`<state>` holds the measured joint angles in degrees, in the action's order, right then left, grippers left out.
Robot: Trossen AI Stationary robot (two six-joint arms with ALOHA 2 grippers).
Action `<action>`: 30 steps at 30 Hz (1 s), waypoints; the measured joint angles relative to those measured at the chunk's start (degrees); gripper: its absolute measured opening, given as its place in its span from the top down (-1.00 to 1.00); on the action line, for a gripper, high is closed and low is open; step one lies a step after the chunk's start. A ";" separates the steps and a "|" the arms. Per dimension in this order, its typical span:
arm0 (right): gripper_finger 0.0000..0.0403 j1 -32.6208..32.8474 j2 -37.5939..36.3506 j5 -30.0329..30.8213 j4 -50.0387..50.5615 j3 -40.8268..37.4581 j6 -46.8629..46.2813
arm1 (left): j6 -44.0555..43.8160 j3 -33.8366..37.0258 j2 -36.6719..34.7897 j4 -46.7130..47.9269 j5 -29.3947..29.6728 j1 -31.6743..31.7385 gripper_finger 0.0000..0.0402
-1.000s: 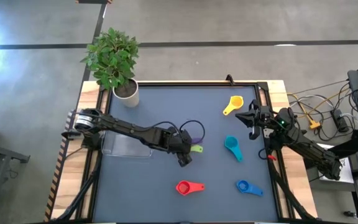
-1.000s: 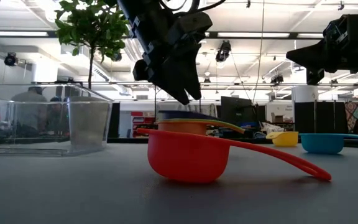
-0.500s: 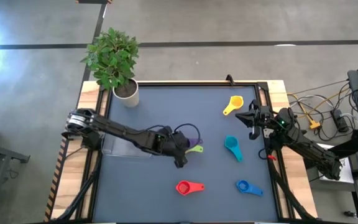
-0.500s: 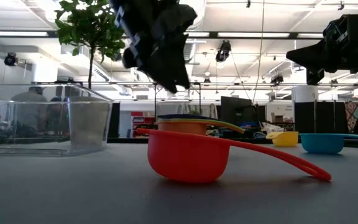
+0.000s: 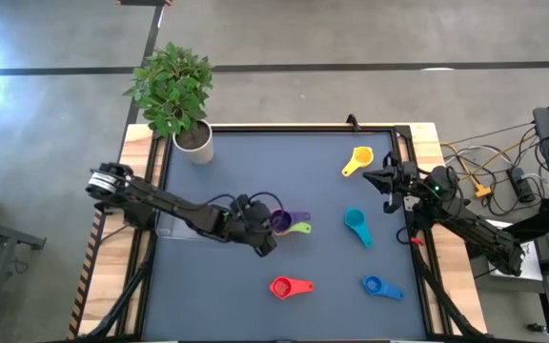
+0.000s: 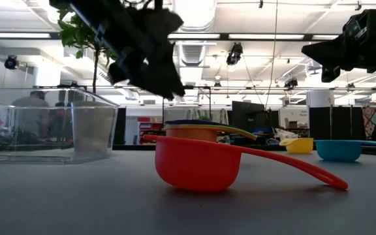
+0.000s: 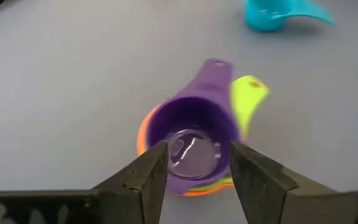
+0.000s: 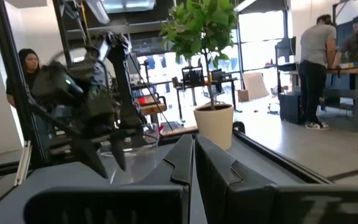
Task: Nest measuring cups in basket
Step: Stack the purple measuring cup on top of the green measuring cup, then stack the yellow measuring cup on top of the purple measuring cup
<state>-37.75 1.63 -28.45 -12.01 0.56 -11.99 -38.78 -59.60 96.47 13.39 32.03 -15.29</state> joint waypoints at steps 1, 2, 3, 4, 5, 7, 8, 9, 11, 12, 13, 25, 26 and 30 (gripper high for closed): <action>0.96 0.02 0.00 -0.01 0.05 0.00 0.00 | -0.37 0.31 0.04 0.02 -0.02 0.39 0.27; 0.96 0.00 0.00 0.00 0.20 0.01 0.00 | -0.39 0.31 0.34 -0.19 -0.02 0.73 0.28; 0.96 0.02 0.00 0.00 0.22 0.00 0.00 | -0.33 0.30 0.58 -0.70 -0.05 0.98 0.30; 0.96 0.00 0.00 0.00 0.16 0.00 0.00 | -0.03 0.29 0.82 -0.82 -0.20 1.17 0.31; 0.96 0.02 0.00 0.00 0.15 0.02 -0.02 | 0.28 0.29 1.05 -0.79 -0.38 1.34 0.32; 0.96 0.01 0.00 0.02 0.13 0.00 -0.02 | 0.60 0.31 1.56 -0.51 -0.50 1.61 0.34; 0.96 0.01 0.00 0.03 0.03 0.01 -0.45 | 0.60 0.50 1.78 -0.43 -0.55 1.73 0.35; 0.96 0.02 0.00 0.22 -0.04 0.00 -1.72 | 0.53 0.72 2.12 -0.42 -0.56 1.81 0.35; 0.96 0.02 -0.01 2.40 -0.13 0.00 -5.81 | 0.27 1.12 3.03 -0.42 -1.02 1.93 0.35; 0.96 0.02 -0.02 3.97 -0.25 0.00 -7.57 | 0.09 1.31 3.57 -0.31 -1.47 2.03 0.35; 0.96 0.02 0.00 5.65 -0.32 0.02 -8.50 | -0.15 1.36 4.15 -0.34 -1.56 2.09 0.35; 0.95 0.02 3.27 9.11 15.01 11.67 -9.41 | 3.80 1.47 -0.27 -0.44 2.95 2.06 0.36; 0.96 0.02 4.56 9.68 18.37 14.14 -8.70 | 4.74 1.45 -1.54 -0.65 4.18 1.97 0.36; 0.96 0.02 11.64 14.33 31.18 24.85 -5.40 | 8.87 3.40 -6.21 -3.97 8.21 0.92 0.36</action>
<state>-37.74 13.26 -14.12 19.17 25.42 -17.39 -29.92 -56.20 90.25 9.42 40.24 -14.37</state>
